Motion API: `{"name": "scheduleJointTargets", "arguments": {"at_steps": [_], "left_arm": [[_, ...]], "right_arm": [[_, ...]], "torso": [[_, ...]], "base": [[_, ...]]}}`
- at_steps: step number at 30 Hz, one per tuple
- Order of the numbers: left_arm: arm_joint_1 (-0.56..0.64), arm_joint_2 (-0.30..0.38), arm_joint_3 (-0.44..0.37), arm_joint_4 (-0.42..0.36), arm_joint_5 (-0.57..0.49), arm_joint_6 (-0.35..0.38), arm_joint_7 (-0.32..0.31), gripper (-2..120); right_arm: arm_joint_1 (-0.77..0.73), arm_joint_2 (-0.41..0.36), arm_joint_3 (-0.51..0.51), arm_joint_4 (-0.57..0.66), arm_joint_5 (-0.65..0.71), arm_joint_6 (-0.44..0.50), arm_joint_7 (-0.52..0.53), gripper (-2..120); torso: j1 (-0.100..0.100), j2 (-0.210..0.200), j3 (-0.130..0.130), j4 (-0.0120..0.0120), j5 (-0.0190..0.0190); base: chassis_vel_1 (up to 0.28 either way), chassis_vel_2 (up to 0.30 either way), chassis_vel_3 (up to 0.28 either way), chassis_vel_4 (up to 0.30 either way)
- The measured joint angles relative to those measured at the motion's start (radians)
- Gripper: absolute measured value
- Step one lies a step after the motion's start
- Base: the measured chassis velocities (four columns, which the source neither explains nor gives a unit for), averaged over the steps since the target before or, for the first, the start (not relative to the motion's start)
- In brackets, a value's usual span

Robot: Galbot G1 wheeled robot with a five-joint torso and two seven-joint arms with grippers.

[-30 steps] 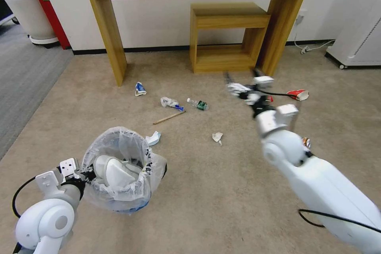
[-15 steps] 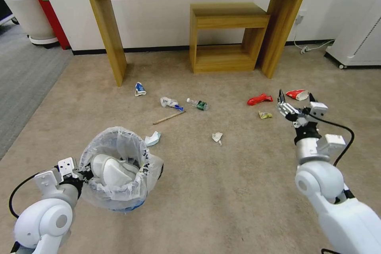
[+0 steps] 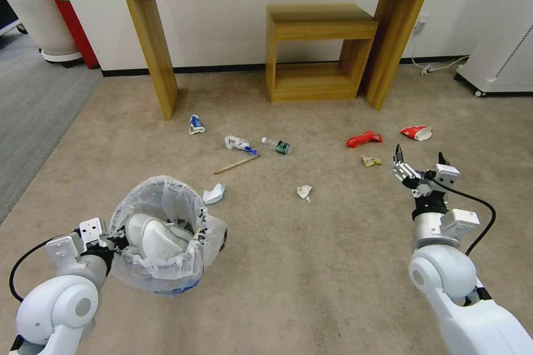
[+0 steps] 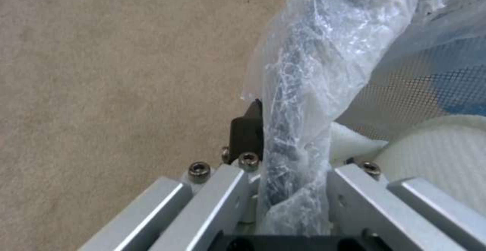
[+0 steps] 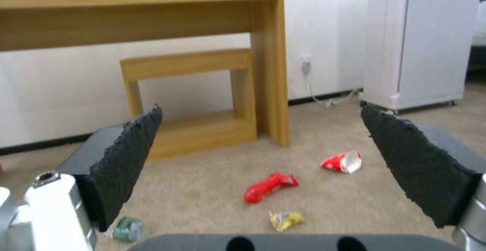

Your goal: Pick up the trash bin and place the garbage on the floor into it.

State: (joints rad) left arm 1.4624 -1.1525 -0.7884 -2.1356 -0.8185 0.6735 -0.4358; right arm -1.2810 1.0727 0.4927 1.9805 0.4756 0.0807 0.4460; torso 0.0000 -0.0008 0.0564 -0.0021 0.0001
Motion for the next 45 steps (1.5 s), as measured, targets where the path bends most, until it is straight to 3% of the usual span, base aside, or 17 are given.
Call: {"name": "scheduleJointTargets", "arguments": {"at_steps": [19, 35, 41, 43, 45], "left_arm": [[0.01, -0.004, -0.007, 0.004, -0.003, -0.003, 0.004, 1], [0.017, -0.013, -0.015, 0.006, 0.002, -0.004, 0.002, 1], [0.01, -0.019, -0.01, 0.018, 0.007, -0.007, 0.001, 1], [0.005, -0.021, -0.008, 0.027, 0.01, -0.008, 0.001, 1], [0.005, -0.022, -0.008, 0.029, 0.01, -0.008, 0.001, 1]], "right_arm": [[-0.023, 0.012, 0.006, -0.03, -0.049, 0.04, -0.004, 89], [-0.003, 0.009, -0.018, -0.052, -0.062, 0.059, -0.014, 84], [-0.003, 0.011, -0.021, -0.059, -0.066, 0.068, -0.021, 87], [-0.003, 0.008, -0.024, -0.068, -0.067, 0.075, -0.035, 96], [0.0, 0.007, -0.026, -0.072, -0.067, 0.078, -0.036, 98]], "torso": [[0.0, 0.0, 0.0, 0.0, 0.0], [0.0, 0.0, 0.0, 0.0, -0.0001], [0.0, 0.0, 0.0, 0.0001, -0.0005], [0.0, 0.0, 0.0, 0.0001, -0.0008], [0.0, 0.0, 0.0, 0.0001, -0.001]], "base": [[0.003, 0.003, -0.004, -0.004], [0.187, 0.186, -0.178, -0.175], [0.234, 0.24, -0.228, -0.233], [0.179, 0.188, -0.202, -0.2], [0.154, 0.138, -0.146, -0.152]]}}
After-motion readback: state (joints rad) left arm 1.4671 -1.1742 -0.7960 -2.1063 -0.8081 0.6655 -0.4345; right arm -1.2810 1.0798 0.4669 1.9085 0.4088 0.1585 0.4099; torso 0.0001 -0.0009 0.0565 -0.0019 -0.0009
